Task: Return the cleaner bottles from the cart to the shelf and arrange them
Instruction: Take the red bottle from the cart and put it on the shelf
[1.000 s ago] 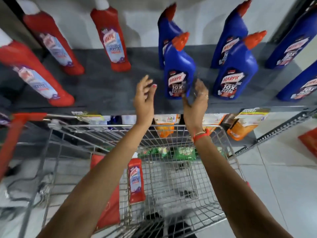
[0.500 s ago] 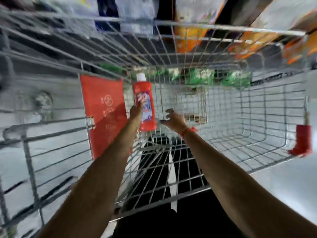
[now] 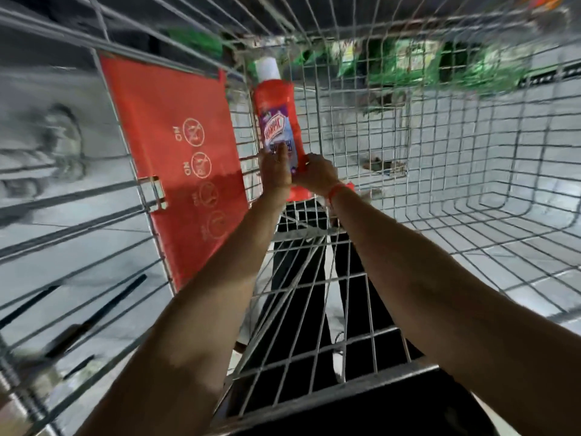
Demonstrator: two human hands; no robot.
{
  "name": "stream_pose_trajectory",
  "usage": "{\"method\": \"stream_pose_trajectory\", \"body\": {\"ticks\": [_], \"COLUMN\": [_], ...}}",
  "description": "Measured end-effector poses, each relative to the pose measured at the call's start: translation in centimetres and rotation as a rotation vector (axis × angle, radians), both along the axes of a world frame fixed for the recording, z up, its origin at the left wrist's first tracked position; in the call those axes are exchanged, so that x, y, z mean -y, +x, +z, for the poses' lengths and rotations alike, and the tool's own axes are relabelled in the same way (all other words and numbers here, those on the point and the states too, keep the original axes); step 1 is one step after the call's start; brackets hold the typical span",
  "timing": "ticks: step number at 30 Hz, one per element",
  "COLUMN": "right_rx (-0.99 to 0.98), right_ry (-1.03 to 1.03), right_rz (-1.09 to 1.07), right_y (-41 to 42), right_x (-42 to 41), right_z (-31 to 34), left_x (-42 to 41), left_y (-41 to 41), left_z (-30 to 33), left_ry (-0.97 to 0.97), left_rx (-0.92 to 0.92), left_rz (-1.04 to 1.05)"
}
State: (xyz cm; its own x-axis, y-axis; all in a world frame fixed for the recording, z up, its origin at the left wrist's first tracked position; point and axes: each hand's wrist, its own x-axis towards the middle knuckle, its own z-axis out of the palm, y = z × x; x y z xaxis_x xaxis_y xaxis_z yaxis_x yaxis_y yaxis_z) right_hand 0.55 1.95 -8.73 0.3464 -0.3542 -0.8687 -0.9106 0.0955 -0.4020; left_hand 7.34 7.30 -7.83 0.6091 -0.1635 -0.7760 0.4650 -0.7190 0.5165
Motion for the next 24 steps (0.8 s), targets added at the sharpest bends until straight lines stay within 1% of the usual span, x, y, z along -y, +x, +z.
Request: {"method": "stream_pose_trajectory", "body": {"ticks": [2, 4, 8, 10, 12, 14, 15, 17, 19, 21, 22, 24], "right_rx": [-0.005, 0.008, 0.033, 0.065, 0.094, 0.14, 0.177, 0.237, 0.292, 0.396, 0.455, 0.553], "right_ry": [0.021, 0.019, 0.107, 0.11, 0.087, 0.033, -0.006, -0.048, -0.134, -0.201, -0.269, -0.403], "right_rz": [0.114, 0.196, 0.217, 0.238, 0.261, 0.274, 0.275, 0.211, 0.124, 0.057, 0.052, 0.077], "right_y": [-0.6, -1.7, -4.2, -5.2, -5.5, -5.9, -5.6, -5.5, -5.2, -4.5, -4.0, -2.8], "right_x": [0.3, 1.0, 1.9, 2.1, 2.4, 2.5, 3.0, 2.8, 2.8, 2.6, 2.8, 3.5], "right_z": [0.2, 1.0, 2.8, 4.4, 5.9, 7.9, 9.6, 11.1, 14.1, 16.8, 18.1, 21.0], "left_x": [-0.5, -0.9, -1.3, -1.4, -0.8, -0.2, 0.5, 0.6, 0.6, 0.6, 0.7, 1.0], "left_y": [-0.4, -0.3, 0.5, 0.0, -0.2, -0.2, 0.1, 0.1, 0.6, 1.6, 2.1, 3.1], "left_z": [0.0, 0.0, 1.6, 3.0, 4.6, 7.1, 9.5, 11.0, 13.9, 16.9, 18.3, 21.2], "left_ry": [-0.015, -0.091, -0.237, -0.268, -0.279, -0.311, -0.343, -0.369, -0.457, -0.579, -0.628, -0.694], "left_rx": [-0.053, -0.15, -0.445, -0.48, -0.433, -0.346, -0.301, -0.267, -0.211, -0.127, -0.068, 0.045], "left_rz": [0.046, 0.139, 0.198, 0.15, 0.125, 0.09, 0.068, 0.075, 0.096, 0.058, 0.025, 0.042]}}
